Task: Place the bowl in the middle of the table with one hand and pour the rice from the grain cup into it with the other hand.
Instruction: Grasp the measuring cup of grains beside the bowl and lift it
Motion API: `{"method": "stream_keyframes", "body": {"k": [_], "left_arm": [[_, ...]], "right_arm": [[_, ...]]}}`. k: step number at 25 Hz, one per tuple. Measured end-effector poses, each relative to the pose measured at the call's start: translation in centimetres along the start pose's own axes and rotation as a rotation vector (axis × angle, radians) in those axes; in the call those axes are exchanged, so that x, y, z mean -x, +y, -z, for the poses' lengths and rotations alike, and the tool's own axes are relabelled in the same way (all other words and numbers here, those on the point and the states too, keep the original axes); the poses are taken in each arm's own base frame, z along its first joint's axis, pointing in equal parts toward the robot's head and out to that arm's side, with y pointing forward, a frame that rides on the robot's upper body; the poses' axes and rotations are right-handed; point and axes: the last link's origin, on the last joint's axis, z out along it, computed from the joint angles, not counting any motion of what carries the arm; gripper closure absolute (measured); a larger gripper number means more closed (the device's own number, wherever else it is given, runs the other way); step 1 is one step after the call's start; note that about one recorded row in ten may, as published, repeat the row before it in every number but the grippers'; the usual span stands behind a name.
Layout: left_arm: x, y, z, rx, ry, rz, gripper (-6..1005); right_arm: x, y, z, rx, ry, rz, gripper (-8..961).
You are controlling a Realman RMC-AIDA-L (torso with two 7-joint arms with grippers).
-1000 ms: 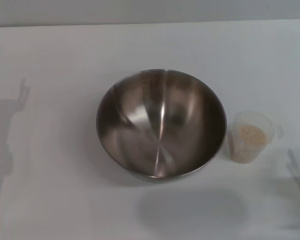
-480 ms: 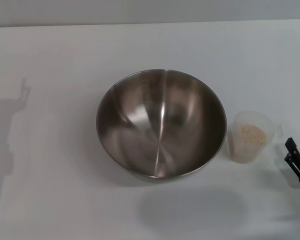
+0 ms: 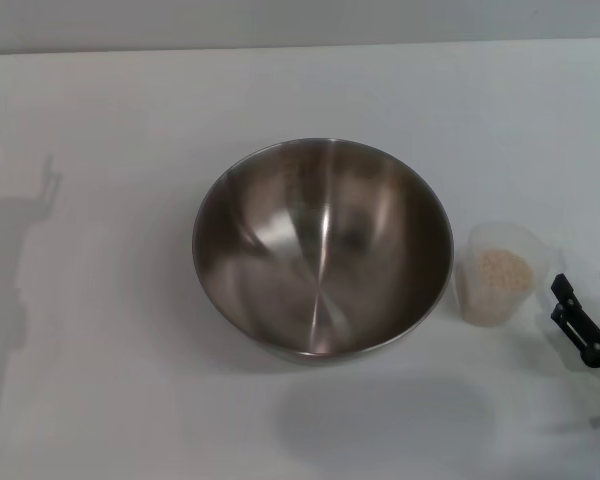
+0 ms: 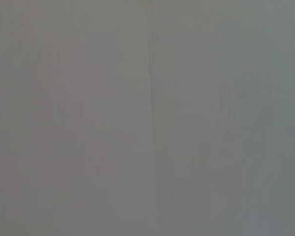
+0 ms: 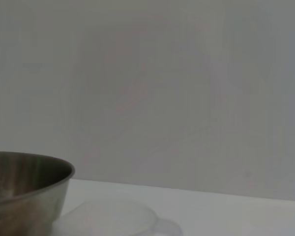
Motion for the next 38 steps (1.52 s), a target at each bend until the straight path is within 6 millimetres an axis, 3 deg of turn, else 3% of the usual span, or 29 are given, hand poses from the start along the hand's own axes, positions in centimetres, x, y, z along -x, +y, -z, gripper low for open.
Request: {"method": "stream_keyframes", "body": {"k": [38], "left_arm": [[0.1, -0.4, 0.5, -0.007, -0.005, -0.006, 208]], "right_arm": [[0.2, -0.1, -2.5, 0.026, 0.007, 0.009, 137]]}}
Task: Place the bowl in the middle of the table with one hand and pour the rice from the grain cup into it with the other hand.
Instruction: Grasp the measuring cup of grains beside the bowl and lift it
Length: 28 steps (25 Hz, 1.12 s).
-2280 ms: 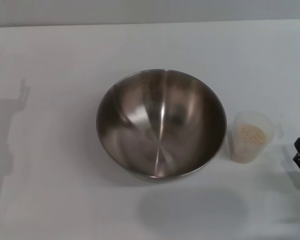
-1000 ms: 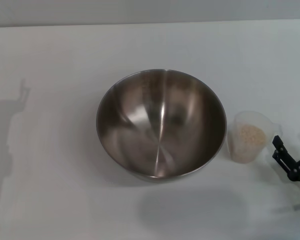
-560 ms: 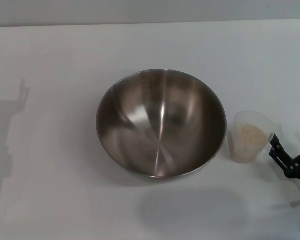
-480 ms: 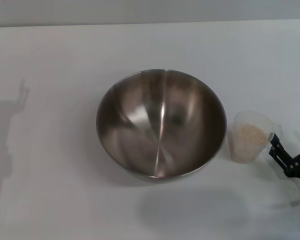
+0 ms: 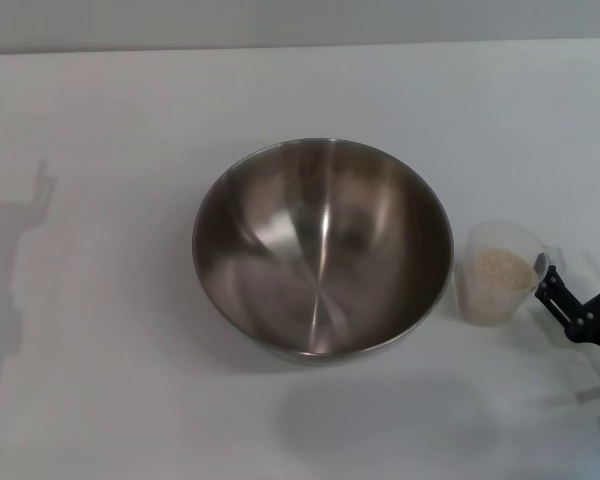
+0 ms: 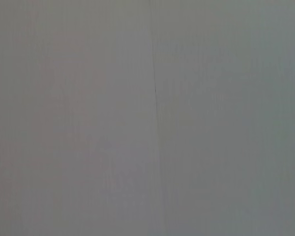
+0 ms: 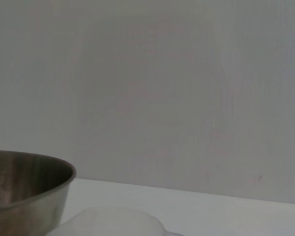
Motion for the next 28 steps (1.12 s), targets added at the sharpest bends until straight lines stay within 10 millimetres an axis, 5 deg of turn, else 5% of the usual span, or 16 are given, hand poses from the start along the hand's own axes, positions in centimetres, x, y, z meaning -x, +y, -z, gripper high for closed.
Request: {"method": "stream_keyframes", "body": {"k": [17, 28], "left_arm": [[0.2, 0.0, -0.5, 0.008, -0.011, -0.011, 208], [0.2, -0.1, -0.5, 0.003, -0.014, -0.011, 208]], "right_arm": [[0.1, 0.3, -0.5, 0.011, -0.004, 0.002, 149], [-0.1, 0.6, -1.3, 0.019, 0.024, -0.002, 551]]}}
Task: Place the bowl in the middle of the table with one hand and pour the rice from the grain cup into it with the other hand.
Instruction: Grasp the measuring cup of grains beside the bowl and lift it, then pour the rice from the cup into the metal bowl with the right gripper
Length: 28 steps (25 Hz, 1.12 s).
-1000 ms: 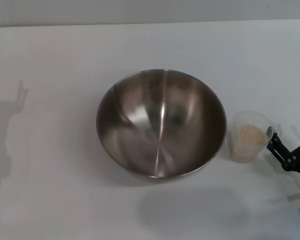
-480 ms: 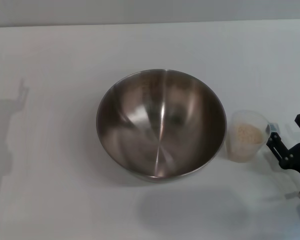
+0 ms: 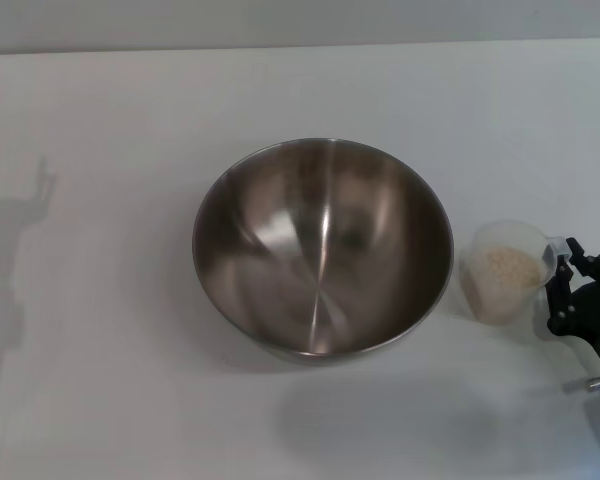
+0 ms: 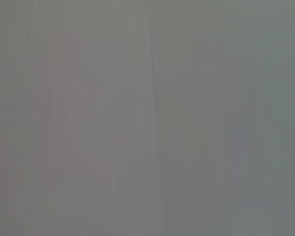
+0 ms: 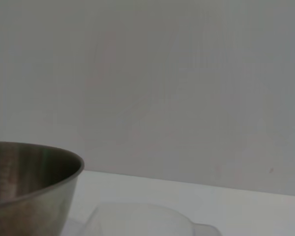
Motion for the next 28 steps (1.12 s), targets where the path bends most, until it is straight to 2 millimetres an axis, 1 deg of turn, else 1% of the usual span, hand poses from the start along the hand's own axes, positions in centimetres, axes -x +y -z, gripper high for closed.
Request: {"method": "stream_keyframes", "body": {"k": [2, 7, 12, 18, 20, 21, 22, 23, 25, 26, 28], "left_arm": [[0.0, 0.0, 0.0, 0.000, 0.000, 0.000, 208], [0.0, 0.1, 0.0, 0.000, 0.000, 0.001, 208], [0.0, 0.2, 0.0, 0.004, 0.000, 0.002, 208], [0.0, 0.3, 0.0, 0.007, 0.000, 0.004, 208], [0.0, 0.3, 0.1, 0.008, 0.000, 0.004, 208], [0.0, 0.3, 0.1, 0.008, 0.000, 0.004, 208], [0.0, 0.3, 0.1, 0.008, -0.001, 0.004, 208], [0.0, 0.3, 0.1, 0.008, -0.001, 0.004, 208], [0.0, 0.3, 0.1, 0.009, 0.000, 0.004, 208], [0.0, 0.3, 0.1, 0.009, 0.000, 0.004, 208], [0.0, 0.3, 0.1, 0.010, 0.000, 0.004, 208]], "right_arm": [[0.0, 0.0, 0.0, 0.000, -0.001, -0.001, 620], [0.0, -0.1, 0.1, -0.002, -0.001, 0.000, 836], [-0.1, -0.7, 0.4, -0.039, -0.002, -0.003, 946], [0.2, -1.2, 1.0, -0.079, -0.030, -0.009, 952], [1.0, -1.5, 1.8, -0.109, -0.090, -0.011, 952], [1.0, -1.5, 1.8, -0.109, -0.090, -0.011, 952], [1.7, -1.8, 2.4, -0.129, -0.146, -0.008, 952], [1.7, -1.8, 2.4, -0.129, -0.146, -0.008, 952], [2.6, -2.2, 2.8, -0.147, -0.212, 0.002, 952], [2.6, -2.2, 2.8, -0.147, -0.212, 0.002, 952], [3.3, -2.4, 2.9, -0.153, -0.257, 0.009, 952]]}}
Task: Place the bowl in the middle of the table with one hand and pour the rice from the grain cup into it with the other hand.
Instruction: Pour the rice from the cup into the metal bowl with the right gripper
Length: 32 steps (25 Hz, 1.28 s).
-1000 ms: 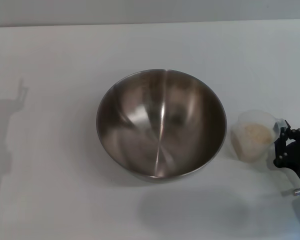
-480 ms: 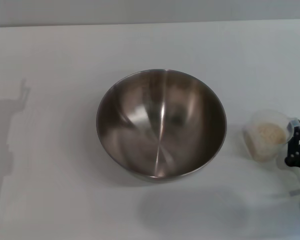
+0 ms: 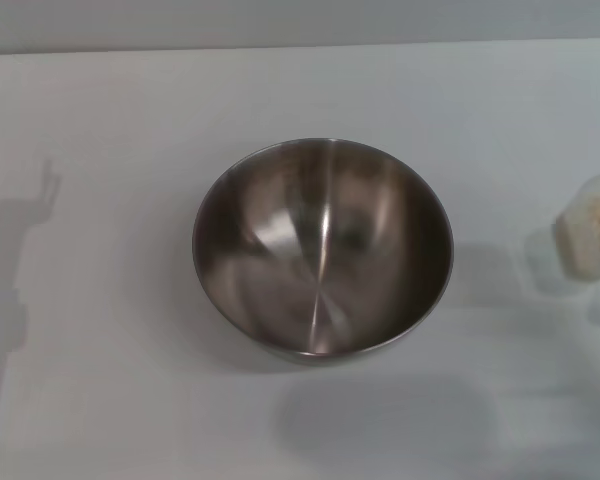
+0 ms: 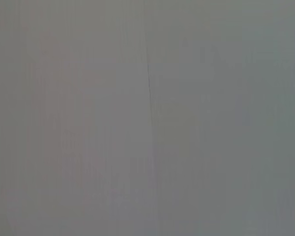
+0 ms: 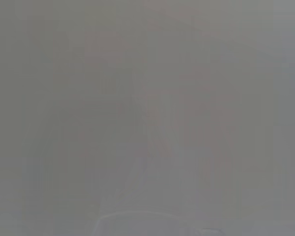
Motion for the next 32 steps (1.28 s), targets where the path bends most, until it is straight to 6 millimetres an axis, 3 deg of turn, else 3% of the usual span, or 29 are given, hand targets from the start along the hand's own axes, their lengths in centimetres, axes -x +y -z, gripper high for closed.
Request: {"method": "stream_keyframes", "body": {"k": [3, 8, 12, 16, 19, 21, 23, 26, 27, 32], "left_arm": [[0.0, 0.0, 0.0, 0.001, 0.000, 0.000, 208], [0.0, 0.1, 0.0, 0.005, 0.000, -0.001, 208], [0.0, 0.1, 0.0, 0.003, 0.000, -0.001, 208], [0.0, 0.0, 0.1, 0.000, -0.002, 0.000, 208], [0.1, -0.1, 0.2, -0.004, -0.005, 0.000, 208], [0.1, -0.1, 0.3, -0.004, -0.005, 0.000, 208], [0.1, -0.1, 0.2, -0.006, -0.005, 0.000, 208], [0.1, -0.1, 0.1, -0.005, -0.003, 0.001, 208], [0.0, -0.1, 0.1, -0.004, -0.002, 0.001, 208], [0.0, 0.0, 0.0, -0.002, -0.002, 0.000, 208]], "right_arm": [[0.9, -0.1, -0.7, 0.003, -0.069, 0.010, 952], [2.3, 0.4, -3.5, 0.030, -0.175, 0.085, 952], [3.2, 2.0, -7.0, 0.106, -0.242, 0.143, 952], [3.6, 3.5, -8.0, 0.139, -0.273, 0.232, 952], [4.0, 6.4, -8.0, 0.179, -0.316, 0.415, 952], [4.1, 7.0, -7.8, 0.183, -0.327, 0.464, 952], [4.5, 9.3, -6.9, 0.162, -0.372, 0.733, 952], [4.6, 9.8, -6.7, 0.152, -0.382, 0.805, 952], [4.9, 10.6, -6.4, 0.135, -0.401, 0.923, 952], [5.4, 12.0, -5.7, 0.098, -0.449, 1.172, 952]]}}
